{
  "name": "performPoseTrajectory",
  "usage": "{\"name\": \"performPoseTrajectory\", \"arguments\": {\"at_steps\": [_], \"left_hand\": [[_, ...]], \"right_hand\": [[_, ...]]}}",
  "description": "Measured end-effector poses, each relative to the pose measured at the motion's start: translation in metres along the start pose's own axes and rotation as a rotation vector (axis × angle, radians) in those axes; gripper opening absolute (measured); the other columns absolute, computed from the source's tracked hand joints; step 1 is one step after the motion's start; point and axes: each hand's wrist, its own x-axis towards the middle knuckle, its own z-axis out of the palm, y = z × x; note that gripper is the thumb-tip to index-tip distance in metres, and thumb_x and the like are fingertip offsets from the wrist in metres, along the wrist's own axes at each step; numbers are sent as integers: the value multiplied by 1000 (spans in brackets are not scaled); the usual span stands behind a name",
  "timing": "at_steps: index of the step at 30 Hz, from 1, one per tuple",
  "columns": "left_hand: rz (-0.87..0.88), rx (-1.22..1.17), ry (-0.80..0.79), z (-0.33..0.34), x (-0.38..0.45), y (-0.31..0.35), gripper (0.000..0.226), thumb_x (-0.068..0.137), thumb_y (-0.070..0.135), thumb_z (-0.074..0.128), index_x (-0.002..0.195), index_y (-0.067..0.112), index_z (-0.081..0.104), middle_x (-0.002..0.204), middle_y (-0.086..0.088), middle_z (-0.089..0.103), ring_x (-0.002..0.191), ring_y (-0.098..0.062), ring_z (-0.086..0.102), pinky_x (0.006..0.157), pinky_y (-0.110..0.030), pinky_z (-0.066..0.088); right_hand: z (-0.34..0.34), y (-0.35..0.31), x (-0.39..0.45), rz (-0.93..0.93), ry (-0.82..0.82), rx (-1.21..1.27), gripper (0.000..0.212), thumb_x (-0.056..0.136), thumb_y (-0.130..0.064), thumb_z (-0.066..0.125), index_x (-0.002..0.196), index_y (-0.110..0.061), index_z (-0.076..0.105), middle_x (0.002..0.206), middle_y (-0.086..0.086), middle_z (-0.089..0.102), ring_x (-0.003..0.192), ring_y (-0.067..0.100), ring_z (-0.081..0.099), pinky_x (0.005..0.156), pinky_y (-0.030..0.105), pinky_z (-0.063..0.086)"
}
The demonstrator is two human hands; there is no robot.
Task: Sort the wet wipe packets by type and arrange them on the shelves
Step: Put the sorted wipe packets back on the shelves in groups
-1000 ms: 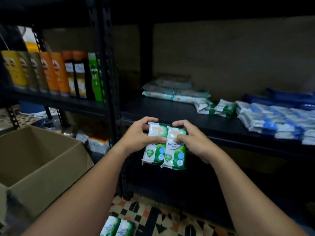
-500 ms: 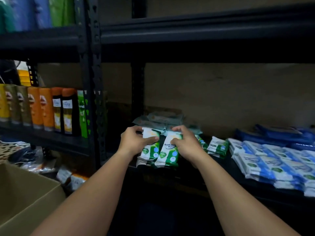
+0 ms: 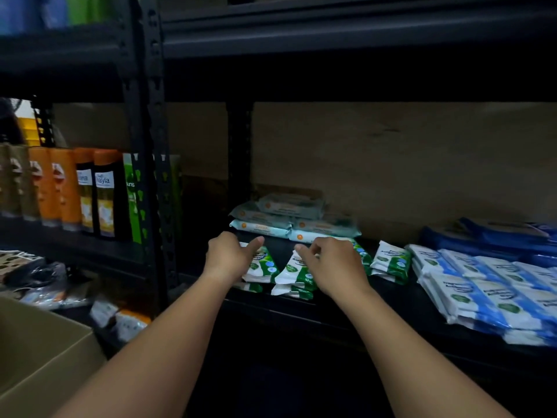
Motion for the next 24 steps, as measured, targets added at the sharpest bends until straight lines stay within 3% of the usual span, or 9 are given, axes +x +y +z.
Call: {"name": "performPoseTrajectory", "arguments": {"at_steps": [2, 4, 5, 8, 11, 15, 17, 19, 24], "left_hand": [[23, -10, -35, -1, -1, -1, 47, 91, 52, 67, 96, 5, 62, 89, -10, 63, 82, -24, 61, 73, -32, 49], [19, -67, -40, -4, 0, -5, 62, 90, 44, 73, 135, 4, 57, 122, -15, 65, 111, -28, 63, 90, -32, 50], [12, -79, -46, -6, 0, -6, 67, 89, 38, 75, 142, 6, 52, 129, -15, 63, 114, -27, 62, 89, -29, 50], [-19, -144, -67, -9, 2, -13, 56, 90, 24, 75, 141, 12, 55, 127, -12, 62, 98, -21, 63, 76, -22, 49], [-28, -208, -68, -9, 3, -21, 46, 92, 19, 73, 136, 13, 61, 130, -11, 63, 110, -23, 63, 94, -32, 51], [34, -309, -113, -12, 1, -22, 40, 98, 22, 64, 138, 17, 59, 134, -4, 63, 115, -17, 63, 101, -40, 51], [143, -274, -79, -19, -7, -18, 35, 99, 32, 63, 133, 23, 64, 121, 6, 68, 102, -5, 63, 95, -28, 48], [291, -165, -55, -28, -21, -16, 31, 95, 41, 65, 123, 28, 71, 115, 15, 66, 105, 0, 58, 90, -18, 42], [584, 54, -63, -38, -52, -34, 44, 77, 66, 67, 108, 36, 76, 134, 18, 60, 122, 5, 55, 101, -22, 46]], "right_hand": [[-3, -1, -12, -10, -8, 53, 49, 93, -68, 52, 85, -22, 67, 74, -3, 62, 72, 17, 60, 67, 31, 46], [-3, -2, -26, -49, -17, 83, 53, 87, -75, 52, 90, -24, 68, 90, -2, 66, 79, 14, 61, 72, 31, 50], [-2, -2, -33, -73, -27, 74, 56, 85, -76, 54, 97, -24, 69, 102, -2, 65, 89, 15, 62, 77, 32, 52], [2, -5, -50, -139, -83, 5, 67, 82, -69, 66, 127, -20, 65, 129, -1, 57, 115, 22, 58, 95, 35, 50], [7, -8, -57, -167, -93, -65, 60, 91, -49, 68, 141, -20, 54, 144, 2, 48, 120, 28, 58, 101, 40, 49], [10, -11, -57, -181, -89, -130, 45, 98, -36, 61, 139, -17, 55, 142, 4, 47, 114, 32, 62, 96, 43, 52], [11, -11, -56, -180, -86, -145, 42, 99, -34, 60, 137, -17, 56, 142, 4, 47, 113, 33, 62, 94, 43, 53], [12, -9, -53, -171, -84, -154, 39, 100, -32, 59, 136, -17, 56, 142, 5, 47, 112, 33, 62, 93, 43, 54], [16, -7, -45, -158, -74, -191, 34, 99, -29, 58, 131, -15, 58, 135, 8, 50, 107, 32, 64, 87, 42, 56]]}}
